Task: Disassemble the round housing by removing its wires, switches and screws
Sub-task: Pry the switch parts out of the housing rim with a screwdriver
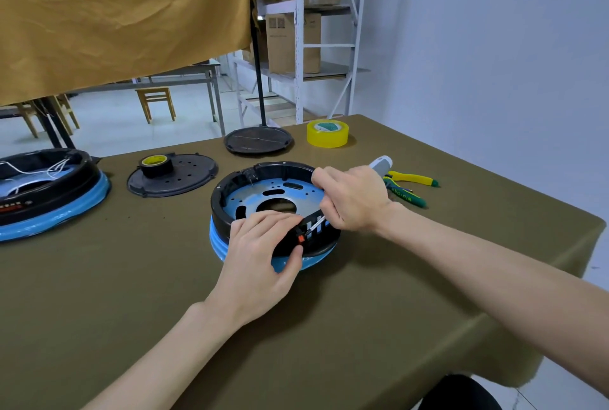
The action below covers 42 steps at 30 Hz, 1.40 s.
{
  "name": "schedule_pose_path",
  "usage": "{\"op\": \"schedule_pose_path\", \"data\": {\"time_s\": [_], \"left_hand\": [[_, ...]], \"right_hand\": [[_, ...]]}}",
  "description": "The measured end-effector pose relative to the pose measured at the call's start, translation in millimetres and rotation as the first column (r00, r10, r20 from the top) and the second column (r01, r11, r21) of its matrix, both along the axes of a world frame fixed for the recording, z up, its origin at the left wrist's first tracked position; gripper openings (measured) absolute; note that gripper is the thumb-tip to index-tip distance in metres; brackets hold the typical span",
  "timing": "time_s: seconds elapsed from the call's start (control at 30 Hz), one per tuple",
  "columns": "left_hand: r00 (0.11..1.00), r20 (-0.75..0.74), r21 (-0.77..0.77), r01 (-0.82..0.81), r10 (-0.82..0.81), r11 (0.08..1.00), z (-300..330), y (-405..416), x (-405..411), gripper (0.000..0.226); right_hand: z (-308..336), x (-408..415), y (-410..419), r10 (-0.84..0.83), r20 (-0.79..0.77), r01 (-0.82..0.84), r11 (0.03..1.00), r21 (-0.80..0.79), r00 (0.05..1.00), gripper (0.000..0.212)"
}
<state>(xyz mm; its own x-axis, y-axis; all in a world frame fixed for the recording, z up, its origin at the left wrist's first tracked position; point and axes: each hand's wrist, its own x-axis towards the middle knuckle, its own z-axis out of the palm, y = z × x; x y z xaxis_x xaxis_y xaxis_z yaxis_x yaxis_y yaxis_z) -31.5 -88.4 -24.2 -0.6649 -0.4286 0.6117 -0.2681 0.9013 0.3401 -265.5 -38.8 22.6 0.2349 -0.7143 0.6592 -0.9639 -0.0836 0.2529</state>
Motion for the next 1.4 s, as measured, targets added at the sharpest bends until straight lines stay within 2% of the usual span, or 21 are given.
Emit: {"op": "schedule_pose_path", "data": {"time_s": [0.13,0.2,0.27,0.37,0.47,0.53,0.7,0.93,1.1,1.27,1.4], "left_hand": [[1.0,-0.009,-0.013,0.008,-0.008,1.0,1,1,-1,0.041],[0.999,-0.035,-0.006,0.003,-0.003,1.0,2,-1,0,0.038],[0.999,-0.037,-0.007,0.004,-0.004,1.0,3,-3,1,0.037],[1.0,-0.027,-0.045,-0.008,0.006,0.999,1,-5,2,0.037],[0.999,-0.044,-0.082,-0.026,0.022,0.996,-2,-7,1,0.038],[0.998,-0.047,-0.101,-0.037,0.032,0.994,-4,-7,0,0.037],[0.997,-0.048,-0.038,-0.067,0.065,0.997,0,-2,-2,0.042],[0.996,0.017,-0.061,-0.084,0.085,0.995,15,-7,-4,0.024],[0.996,0.038,-0.007,-0.075,0.075,0.997,16,-12,-4,0.028],[0.999,0.046,0.089,-0.004,0.0,0.996,22,-16,-1,0.025],[0.992,0.114,0.15,0.029,-0.046,0.988,24,-21,5,0.031]], "right_hand": [[13,7,-12,0.169,-0.09,-0.153,0.976,0.156,0.982,0.026],[13,16,-15,0.212,-0.127,-0.189,0.967,0.173,0.969,0.023],[8,18,-11,0.162,-0.075,-0.154,0.983,0.102,0.984,0.023],[-2,9,6,-0.013,0.051,0.016,0.998,-0.054,0.999,0.029],[-11,3,25,-0.196,0.121,0.214,0.964,-0.159,0.973,0.043],[-16,5,34,-0.257,0.151,0.283,0.941,-0.184,0.955,0.052],[-25,18,43,-0.269,0.15,0.29,0.946,-0.145,0.952,0.053],[-31,25,43,-0.335,0.165,0.351,0.933,-0.076,0.928,0.054],[-30,27,43,-0.366,0.127,0.377,0.923,-0.076,0.922,0.055],[-27,30,40,-0.387,0.127,0.399,0.913,-0.089,0.913,0.055],[-31,30,40,-0.366,0.126,0.377,0.923,-0.075,0.922,0.047]]}}
